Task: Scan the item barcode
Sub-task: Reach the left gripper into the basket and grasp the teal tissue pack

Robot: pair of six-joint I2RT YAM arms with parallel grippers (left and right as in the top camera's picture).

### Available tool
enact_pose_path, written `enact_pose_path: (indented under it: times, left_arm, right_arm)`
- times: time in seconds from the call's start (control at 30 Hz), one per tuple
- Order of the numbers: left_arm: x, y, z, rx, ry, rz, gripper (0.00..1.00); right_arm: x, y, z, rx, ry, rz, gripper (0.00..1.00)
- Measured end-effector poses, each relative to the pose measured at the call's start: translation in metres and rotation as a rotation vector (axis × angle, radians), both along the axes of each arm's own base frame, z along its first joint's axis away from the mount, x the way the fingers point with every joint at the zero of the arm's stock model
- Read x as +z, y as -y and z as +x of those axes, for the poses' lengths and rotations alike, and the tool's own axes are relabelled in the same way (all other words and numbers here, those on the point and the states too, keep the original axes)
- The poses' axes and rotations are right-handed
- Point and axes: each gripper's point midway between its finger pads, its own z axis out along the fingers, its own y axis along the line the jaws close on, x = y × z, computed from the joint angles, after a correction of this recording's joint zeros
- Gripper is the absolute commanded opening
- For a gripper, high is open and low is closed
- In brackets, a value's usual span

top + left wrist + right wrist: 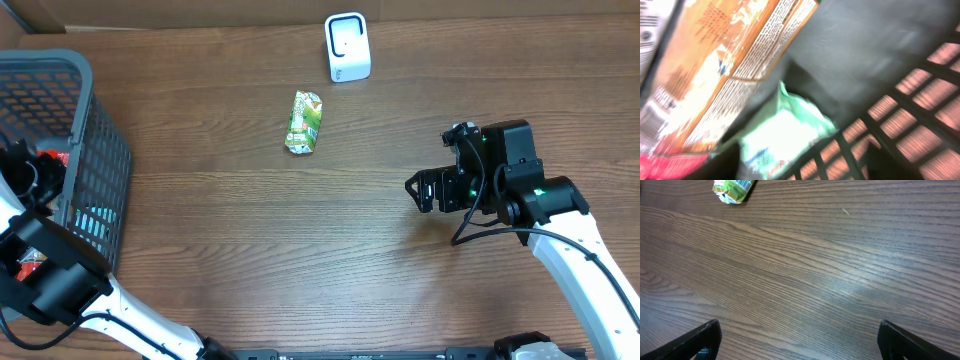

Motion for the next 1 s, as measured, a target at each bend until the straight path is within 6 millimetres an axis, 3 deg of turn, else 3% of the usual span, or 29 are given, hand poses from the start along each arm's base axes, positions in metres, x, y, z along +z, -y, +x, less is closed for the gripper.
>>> enact_pose_path:
  times: [0.13,0.27,0.6,0.77,0.8,0.9,1.0]
  left_arm:
    - [0.006,0.011,-0.009,0.012,-0.034,-0.045,0.96]
    - [-0.002,0.018,-0.016,0.014,-0.063,-0.078,0.97]
    - [-0.069,0.019,-0.040,0.014,-0.172,-0.052,1.00]
    - [-0.083,0.012,-0.045,0.012,-0.192,-0.006,0.98]
    - [-0.084,0.010,-0.044,0.012,-0.188,0.001,0.95]
    - [-0.085,0.008,-0.038,0.008,-0.170,0.018,0.72]
    - [-0.086,0.008,-0.033,0.004,-0.151,0.019,0.34]
  right_arm:
    - [0.000,0.000,0.000,0.000,0.000,0.000,1.00]
    - [0.000,0.000,0.000,0.000,0.000,0.000,1.00]
    - [0.000,0.000,0.000,0.000,0.001,0.000,1.00]
    - [0.000,0.000,0.000,0.000,0.000,0.000,1.00]
    - [0.000,0.000,0.000,0.000,0.000,0.000,1.00]
    - [0.000,0.000,0.000,-0.001,0.000,0.000,1.00]
    - [0.000,0.000,0.000,-0.001,0.000,0.000,1.00]
